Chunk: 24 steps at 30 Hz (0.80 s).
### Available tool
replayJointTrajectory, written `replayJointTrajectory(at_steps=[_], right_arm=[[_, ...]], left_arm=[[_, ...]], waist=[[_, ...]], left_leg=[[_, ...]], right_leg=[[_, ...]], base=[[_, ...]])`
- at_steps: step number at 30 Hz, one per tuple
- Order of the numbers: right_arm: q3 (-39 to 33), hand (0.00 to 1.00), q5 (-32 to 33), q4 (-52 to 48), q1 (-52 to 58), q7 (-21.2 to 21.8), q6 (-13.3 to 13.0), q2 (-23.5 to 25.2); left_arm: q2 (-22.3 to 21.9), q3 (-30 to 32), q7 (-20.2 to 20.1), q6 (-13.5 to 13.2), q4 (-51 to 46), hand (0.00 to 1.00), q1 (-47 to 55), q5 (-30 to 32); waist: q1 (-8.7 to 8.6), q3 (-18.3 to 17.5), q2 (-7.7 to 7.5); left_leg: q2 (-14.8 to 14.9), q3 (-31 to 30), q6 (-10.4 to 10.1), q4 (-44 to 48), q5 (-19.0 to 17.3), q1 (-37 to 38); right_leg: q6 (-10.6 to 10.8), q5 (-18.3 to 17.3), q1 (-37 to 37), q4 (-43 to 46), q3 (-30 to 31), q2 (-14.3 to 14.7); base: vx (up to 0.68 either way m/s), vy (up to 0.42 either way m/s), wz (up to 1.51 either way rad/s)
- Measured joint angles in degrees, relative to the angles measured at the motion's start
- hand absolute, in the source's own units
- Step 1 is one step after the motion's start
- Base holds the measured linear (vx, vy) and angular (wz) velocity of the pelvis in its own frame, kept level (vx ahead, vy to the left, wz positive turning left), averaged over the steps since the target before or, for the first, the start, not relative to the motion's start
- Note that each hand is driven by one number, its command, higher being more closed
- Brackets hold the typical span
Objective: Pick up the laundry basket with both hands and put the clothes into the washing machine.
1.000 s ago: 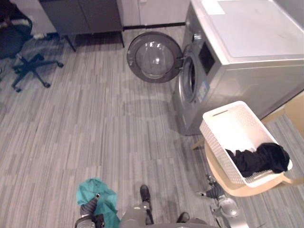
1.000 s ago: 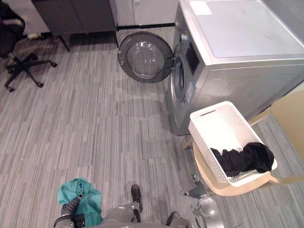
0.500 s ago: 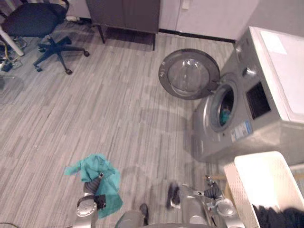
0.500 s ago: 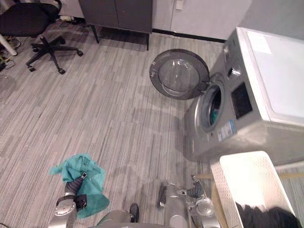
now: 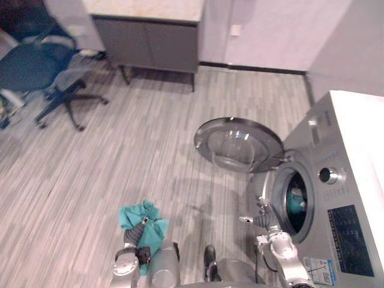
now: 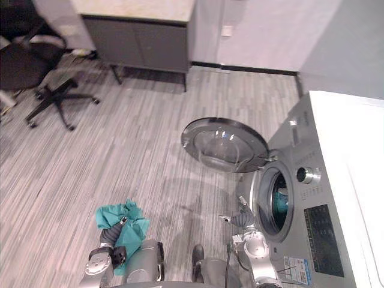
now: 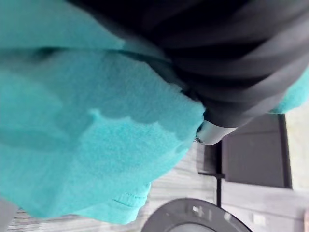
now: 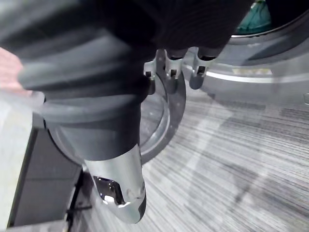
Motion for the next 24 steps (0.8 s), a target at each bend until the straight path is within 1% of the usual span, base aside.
replayJointTrajectory(at_steps=[1,2,3,4,5,6,7,8,9,10,11,12,13,14,16,17,18,19,20,21,22,23,24], right_arm=[[0.0,0.0,0.0,0.0,0.5,0.0,0.2,-0.2],[-0.1,0.0,0.0,-0.3,1.2,0.0,0.2,-0.6],[-0.1,0.0,-0.2,0.0,1.8,0.0,0.5,0.2],[0.1,0.0,-0.5,-0.1,2.6,-0.1,0.5,1.1],[1.0,0.0,-0.5,-1.0,5.1,0.0,0.5,2.0],[2.4,0.0,-0.6,-1.3,6.3,0.2,0.5,2.3],[2.6,0.0,-0.6,-1.4,6.2,0.2,0.5,2.5],[2.8,0.0,-0.6,-1.4,5.4,0.2,0.5,2.8],[2.8,0.0,-0.5,-1.3,4.9,0.2,0.4,3.0],[2.9,0.0,-0.5,-0.3,3.6,0.2,0.2,3.3],[3.7,0.0,-0.6,3.1,1.0,0.3,0.0,3.4],[4.1,0.0,-0.7,7.7,-2.3,0.3,0.0,3.4],[4.1,0.0,-0.7,9.9,-3.5,0.3,0.0,3.3],[4.0,0.0,-0.7,13.3,-5.0,0.3,0.2,3.2],[4.0,0.0,-1.1,16.0,-5.8,0.3,0.4,2.1],[4.0,0.0,-1.3,16.2,-5.7,0.2,0.5,1.5],[4.0,0.0,-2.0,16.5,-5.6,0.1,0.5,0.0],[4.0,0.0,-2.2,17.1,-5.6,0.0,0.5,-1.5],[4.0,0.0,-2.1,17.3,-5.6,-0.2,0.6,-2.0],[3.9,0.0,-2.1,17.8,-5.8,-0.7,0.6,-2.3],[3.4,0.0,-2.1,18.3,-6.5,-1.3,0.6,-2.3],[2.7,0.0,-2.1,18.7,-7.0,-1.5,0.6,-2.4],[1.5,0.0,-2.1,19.5,-7.8,-1.9,0.7,-2.3]], left_arm=[[-0.5,-0.2,0.0,-0.1,0.0,1.0,0.7,0.0],[-0.8,-0.2,0.0,-0.1,0.0,1.0,1.2,0.0],[-1.0,-0.1,-0.1,-0.1,0.2,1.0,1.8,0.0],[-0.5,0.0,-0.1,0.0,0.2,1.0,2.2,0.0],[0.4,0.0,-0.1,0.0,0.2,1.0,2.5,0.0],[0.3,0.7,0.0,0.0,-0.2,1.0,3.0,0.0],[0.4,0.8,0.0,0.1,-0.2,1.0,3.4,0.0],[0.4,0.8,0.0,0.2,-0.2,1.0,3.3,-0.1],[0.4,0.7,0.0,0.2,-0.4,1.0,3.3,-0.2],[0.4,0.7,0.0,0.2,-0.7,1.0,2.9,-0.4],[0.9,0.7,0.0,0.0,-1.1,1.0,2.7,-0.6],[1.6,1.0,0.0,0.1,-0.6,1.0,2.1,-1.5],[1.8,1.5,0.0,0.1,-0.1,1.0,1.7,-1.6],[2.5,2.5,0.0,0.1,1.2,1.0,0.8,-1.9],[3.0,3.7,-0.1,0.3,4.2,1.0,-0.3,-2.0],[2.8,3.7,-0.1,0.5,4.7,1.0,-0.5,-2.0],[2.3,3.7,-0.1,1.1,5.2,1.0,-0.6,-2.0],[1.9,3.6,-0.2,1.3,5.4,1.0,-0.6,-2.0],[1.8,3.7,-0.1,1.3,5.5,1.0,-0.6,-2.0],[2.0,3.7,-0.1,1.3,5.5,1.0,0.0,-2.0],[2.0,3.6,-0.2,1.3,5.8,1.0,-0.1,-2.0],[1.8,3.6,-0.2,1.3,5.8,1.0,-0.3,-2.0],[1.6,3.6,-0.1,1.3,5.8,1.0,-0.5,-2.0]], waist=[[-0.17,-0.9,1.89],[-0.1,-1.6,2.71],[0.03,-1.9,2.18],[-0.23,-2.2,0.78],[-0.38,-3.3,-1.29],[0.48,-4.1,-2.72],[0.95,-4.1,-2.91],[1.4,-4.1,-3.15],[1.41,-4.1,-3.16],[1.08,-4.2,-3.26],[1.52,-4.3,-3.31],[1.14,-4.3,-3.07],[1.02,-4.3,-2.96],[1.38,-4.3,-2.93],[1.16,-4.4,-2.9],[1.11,-4.5,-2.99],[1.09,-3.7,-1.7],[1.08,-2.8,-0.34],[1.29,-2.6,0.03],[1.86,-2.4,-0.29],[2.36,-2.0,-0.61],[2.42,-2.0,-0.15],[2.79,-1.8,-0.25]], left_leg=[[1.1,-2.6,-0.8,-3.8,1.5,0.3],[1.8,-2.9,-0.6,-5.1,2.5,0.9],[2.5,-1.3,-1.3,-2.5,4.0,1.3],[2.2,0.8,-0.5,-2.5,3.0,1.8],[1.9,5.3,0.6,-3.0,2.2,2.7],[2.8,11.4,1.9,-3.0,0.7,4.9],[3.2,14.0,2.4,-3.2,0.2,6.2],[3.6,18.6,3.0,-4.2,-0.5,8.7],[3.7,20.4,3.3,-4.9,-0.7,9.6],[4.0,24.0,3.7,-6.1,-1.1,11.0],[4.9,28.0,3.5,-7.0,-1.9,12.6],[6.3,31.0,3.2,-6.9,-2.7,13.0],[6.9,32.4,2.9,-7.0,-3.0,13.4],[7.8,34.6,2.4,-7.0,-3.2,14.3],[8.8,36.7,1.9,-6.1,-2.8,15.3],[9.5,36.7,1.9,-4.2,-2.8,15.1],[11.4,35.8,2.2,1.8,-2.5,14.3],[13.1,33.5,3.9,8.9,-0.6,13.4],[13.3,31.7,5.3,12.5,1.5,12.5],[12.5,27.5,5.9,18.7,4.0,9.1],[9.9,22.9,3.9,18.3,0.1,6.7],[8.7,21.1,3.3,16.7,-0.9,5.8],[6.3,17.4,2.3,11.2,-1.8,4.1]], right_leg=[[0.8,-1.8,-1.3,2.6,2.7,2.3],[1.4,-3.3,-2.0,4.0,4.4,3.4],[2.7,-6.1,-2.7,7.5,7.6,4.2],[3.6,-7.4,-3.3,8.7,9.0,3.3],[5.5,-9.0,-5.0,11.0,9.7,1.6],[6.7,-9.1,-6.5,12.8,5.7,-1.4],[7.7,-9.0,-7.0,13.4,3.2,-2.6],[9.6,-8.8,-8.6,14.6,-4.6,-6.0],[9.7,-8.7,-9.1,14.9,-9.5,-8.1],[9.4,-8.6,-9.6,14.9,-18.5,-11.4],[7.9,-7.7,-9.6,13.9,-30.4,-14.7],[5.0,-6.6,-9.2,12.7,-38.1,-16.2],[4.9,-6.3,-8.6,12.3,-41.4,-16.9],[5.7,-5.5,-7.9,10.8,-43.8,-16.8],[5.3,-4.5,-7.6,8.1,-40.2,-14.3],[5.3,-4.5,-7.4,7.8,-39.2,-13.7],[5.3,-4.5,-5.7,6.6,-38.0,-12.5],[5.4,-4.3,-3.1,4.8,-36.0,-11.0],[5.2,-4.0,-1.8,3.6,-34.7,-10.4],[5.2,-3.2,0.2,1.4,-32.3,-10.6],[5.3,-2.7,1.2,0.3,-30.2,-11.0],[5.2,-2.5,1.4,0.1,-29.1,-11.0],[5.4,-2.4,1.6,-0.2,-26.9,-11.2]], base=[[0.27,0.324,-1.74],[0.31,0.435,-1.81],[0.2,0.296,-1.39],[0.23,0.317,-1.49],[0.22,0.318,-1.72],[0.21,0.308,-1.9],[0.16,0.295,-2.25],[0.06,0.168,-1.58],[0.04,0.163,-1.62],[0.02,0.087,-1.55],[0.01,0.082,-1.82],[0.03,0.042,-1.6],[0.07,0.04,-1.42],[0.12,0.003,-1.13],[0.18,-0.036,-1.01],[0.19,-0.065,-0.81],[0.21,-0.084,-0.75],[0.16,-0.052,-0.77],[0.15,-0.028,-0.9],[0.17,0.029,-0.97],[0.19,0.046,-0.99],[0.23,0.095,-0.98],[0.19,0.143,-0.93]])
